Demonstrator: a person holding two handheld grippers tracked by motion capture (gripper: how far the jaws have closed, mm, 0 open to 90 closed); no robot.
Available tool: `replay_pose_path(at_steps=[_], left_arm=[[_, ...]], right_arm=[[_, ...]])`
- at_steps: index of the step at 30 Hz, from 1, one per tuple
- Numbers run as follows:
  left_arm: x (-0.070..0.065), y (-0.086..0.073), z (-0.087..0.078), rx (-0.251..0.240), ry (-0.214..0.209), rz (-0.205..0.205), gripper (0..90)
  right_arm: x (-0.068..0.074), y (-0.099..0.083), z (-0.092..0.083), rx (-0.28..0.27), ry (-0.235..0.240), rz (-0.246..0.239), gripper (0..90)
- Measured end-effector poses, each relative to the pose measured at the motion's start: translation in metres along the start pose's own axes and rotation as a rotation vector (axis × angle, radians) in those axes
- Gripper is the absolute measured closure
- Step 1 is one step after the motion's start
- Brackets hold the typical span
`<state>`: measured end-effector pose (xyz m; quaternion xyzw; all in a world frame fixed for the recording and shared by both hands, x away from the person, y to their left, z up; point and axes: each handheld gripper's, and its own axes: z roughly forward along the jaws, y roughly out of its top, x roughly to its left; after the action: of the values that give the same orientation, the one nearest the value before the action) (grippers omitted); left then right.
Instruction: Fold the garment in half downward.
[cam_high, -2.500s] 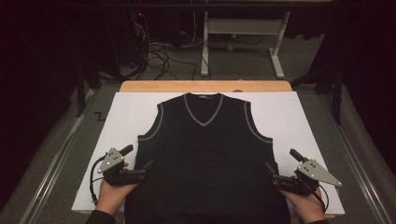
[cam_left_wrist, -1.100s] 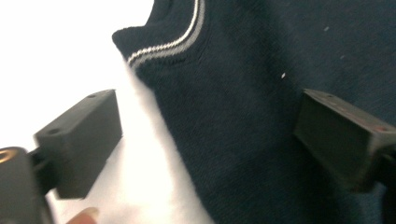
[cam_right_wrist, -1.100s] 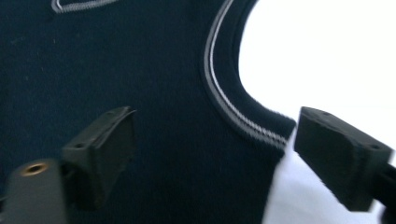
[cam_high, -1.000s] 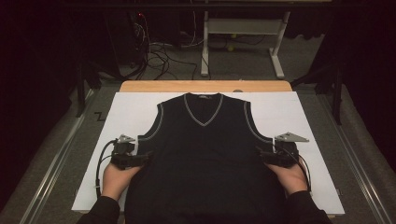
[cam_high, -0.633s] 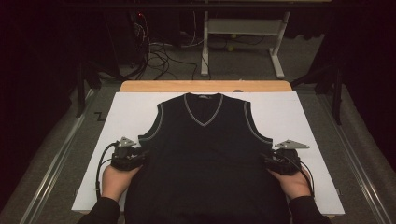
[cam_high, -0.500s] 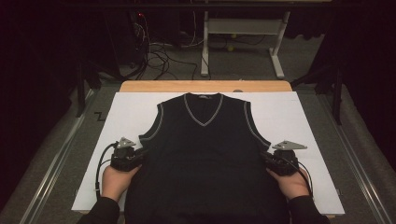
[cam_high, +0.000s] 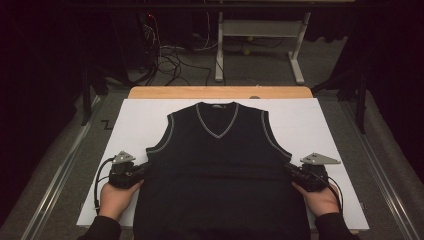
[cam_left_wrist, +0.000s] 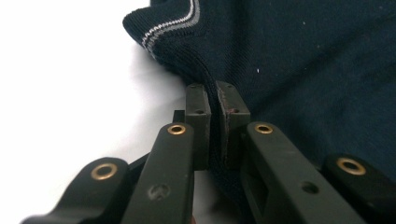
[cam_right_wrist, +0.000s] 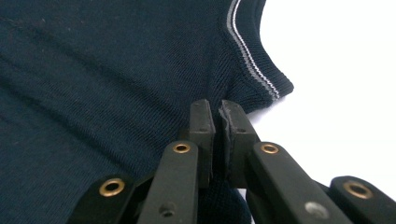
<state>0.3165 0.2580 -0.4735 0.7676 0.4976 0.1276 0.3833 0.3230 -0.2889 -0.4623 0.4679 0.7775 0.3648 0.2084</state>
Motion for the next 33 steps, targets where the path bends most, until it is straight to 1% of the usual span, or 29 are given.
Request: replay_pose_path(at_steps=[2, 5, 9, 10, 12, 13, 15, 18, 19, 20, 21, 22, 24, 25, 26, 27, 30, 33], left_arm=[[-0.001, -0.002, -0.003, -0.001, -0.008, 0.005, 80.5], [-0.005, -0.004, -0.006, 0.011, -0.006, 0.029, 80.5], [-0.009, -0.006, -0.012, 0.015, -0.019, 0.033, 80.5], [-0.01, -0.007, -0.013, 0.017, -0.021, 0.037, 80.5], [-0.013, -0.009, -0.018, 0.016, -0.027, 0.049, 80.5], [-0.014, -0.01, -0.02, 0.013, -0.029, 0.05, 80.5], [-0.015, -0.013, -0.025, 0.006, -0.042, 0.052, 80.5], [-0.016, -0.019, -0.033, 0.005, -0.059, 0.056, 80.5], [-0.017, -0.021, -0.035, 0.004, -0.062, 0.058, 80.5], [-0.018, -0.022, -0.037, 0.004, -0.063, 0.06, 80.5], [-0.021, -0.028, -0.042, 0.006, -0.067, 0.057, 80.5], [-0.021, -0.028, -0.042, 0.006, -0.067, 0.057, 80.5], [-0.025, -0.035, -0.047, 0.012, -0.071, 0.062, 80.5], [-0.026, -0.037, -0.049, 0.013, -0.071, 0.064, 80.5], [-0.028, -0.04, -0.052, 0.012, -0.072, 0.067, 80.5], [-0.03, -0.042, -0.054, 0.012, -0.073, 0.07, 80.4], [-0.035, -0.048, -0.059, 0.019, -0.074, 0.085, 80.4], [-0.038, -0.053, -0.063, 0.024, -0.083, 0.089, 80.4]], right_arm=[[0.0, -0.003, -0.004, -0.001, 0.002, -0.008, 85.3], [0.002, -0.008, -0.012, -0.001, 0.013, -0.032, 85.3], [0.005, -0.012, -0.016, 0.008, 0.012, -0.051, 85.3], [0.006, -0.013, -0.019, 0.005, 0.014, -0.059, 85.3], [0.007, -0.015, -0.023, 0.0, 0.017, -0.061, 85.3], [0.008, -0.017, -0.027, -0.005, 0.019, -0.071, 85.3], [0.009, -0.019, -0.031, -0.011, 0.021, -0.074, 85.3], [0.011, -0.023, -0.038, -0.019, 0.026, -0.079, 85.3], [0.013, -0.026, -0.043, -0.023, 0.034, -0.087, 85.3], [0.013, -0.026, -0.043, -0.023, 0.034, -0.087, 85.3], [0.015, -0.029, -0.049, -0.024, 0.041, -0.092, 85.3], [0.015, -0.029, -0.049, -0.024, 0.041, -0.092, 85.3], [0.018, -0.034, -0.054, -0.025, 0.044, -0.093, 85.3], [0.02, -0.036, -0.056, -0.023, 0.045, -0.101, 85.3], [0.021, -0.038, -0.058, -0.019, 0.046, -0.096, 85.3], [0.023, -0.041, -0.061, -0.019, 0.049, -0.109, 85.3], [0.027, -0.047, -0.068, -0.019, 0.055, -0.119, 85.3], [0.03, -0.053, -0.076, -0.02, 0.062, -0.123, 85.3]])
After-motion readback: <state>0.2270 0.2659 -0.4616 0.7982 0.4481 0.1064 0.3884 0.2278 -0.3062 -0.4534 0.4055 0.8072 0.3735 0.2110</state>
